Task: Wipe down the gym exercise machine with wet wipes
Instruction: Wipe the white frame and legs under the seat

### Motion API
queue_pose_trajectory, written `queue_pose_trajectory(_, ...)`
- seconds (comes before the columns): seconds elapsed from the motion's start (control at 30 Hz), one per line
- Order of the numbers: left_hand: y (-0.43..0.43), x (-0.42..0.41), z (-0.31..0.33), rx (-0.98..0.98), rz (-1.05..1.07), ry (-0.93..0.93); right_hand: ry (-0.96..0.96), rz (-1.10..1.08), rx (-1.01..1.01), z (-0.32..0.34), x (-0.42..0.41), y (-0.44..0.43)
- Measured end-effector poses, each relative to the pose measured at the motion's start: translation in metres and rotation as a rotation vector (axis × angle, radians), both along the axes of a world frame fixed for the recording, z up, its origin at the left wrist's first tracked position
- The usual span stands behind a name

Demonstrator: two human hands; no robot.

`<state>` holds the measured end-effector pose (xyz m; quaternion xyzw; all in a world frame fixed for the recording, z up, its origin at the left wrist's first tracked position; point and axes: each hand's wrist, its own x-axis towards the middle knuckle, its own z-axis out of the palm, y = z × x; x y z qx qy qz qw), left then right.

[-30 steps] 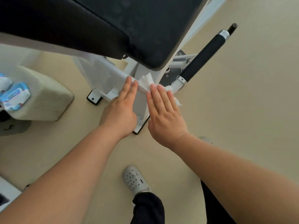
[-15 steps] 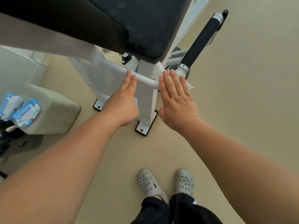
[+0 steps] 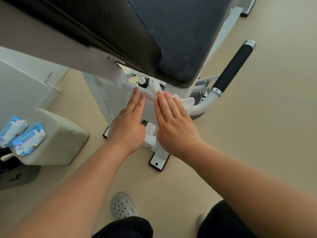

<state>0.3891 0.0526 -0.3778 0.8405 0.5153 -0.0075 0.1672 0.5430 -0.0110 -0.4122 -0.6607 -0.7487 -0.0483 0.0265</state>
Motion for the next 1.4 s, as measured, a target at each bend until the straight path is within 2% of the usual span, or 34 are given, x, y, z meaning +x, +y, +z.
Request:
queue_pose_trajectory(0.2, 0.024, -0.028, -0.026, 0.145, 0.011, 0.036, -0.11, 0.066, -0.024, 0.003, -0.012, 0.031)
queue_pose_trajectory(0.37, 0.023, -0.042, -0.056, 0.208, 0.084, -0.009, -0.203, 0.078, 0.063, -0.01, -0.031, 0.053)
queue_pose_trajectory(0.53, 0.022, -0.057, -0.076, 0.102, 0.211, -0.053, -0.159, 0.061, 0.084, -0.013, -0.042, 0.067)
queue_pose_trajectory(0.67, 0.017, -0.067, -0.077, -0.072, 0.176, -0.11, -0.083, 0.025, 0.001, 0.003, -0.013, 0.038)
queue_pose_trajectory(0.8, 0.01, -0.066, -0.079, -0.144, 0.201, -0.198, -0.175, 0.014, 0.028, 0.003, -0.001, 0.02)
queue_pose_trajectory(0.87, 0.012, -0.059, -0.078, -0.135, 0.193, -0.23, -0.196, 0.049, -0.015, 0.003, -0.013, 0.034)
queue_pose_trajectory(0.97, 0.023, -0.056, -0.077, -0.092, 0.227, -0.274, -0.255, 0.109, 0.02, 0.001, -0.039, 0.067)
queue_pose_trajectory(1.07, 0.029, -0.059, -0.083, -0.105, 0.245, -0.26, -0.232, 0.087, 0.028, 0.003, -0.052, 0.084)
queue_pose_trajectory(1.2, 0.031, -0.052, -0.086, -0.204, 0.262, -0.293, -0.234, 0.112, 0.02, -0.002, -0.036, 0.066)
queue_pose_trajectory(1.4, 0.036, -0.049, -0.085, -0.222, 0.259, -0.266, -0.254, 0.041, 0.106, -0.017, -0.01, 0.026)
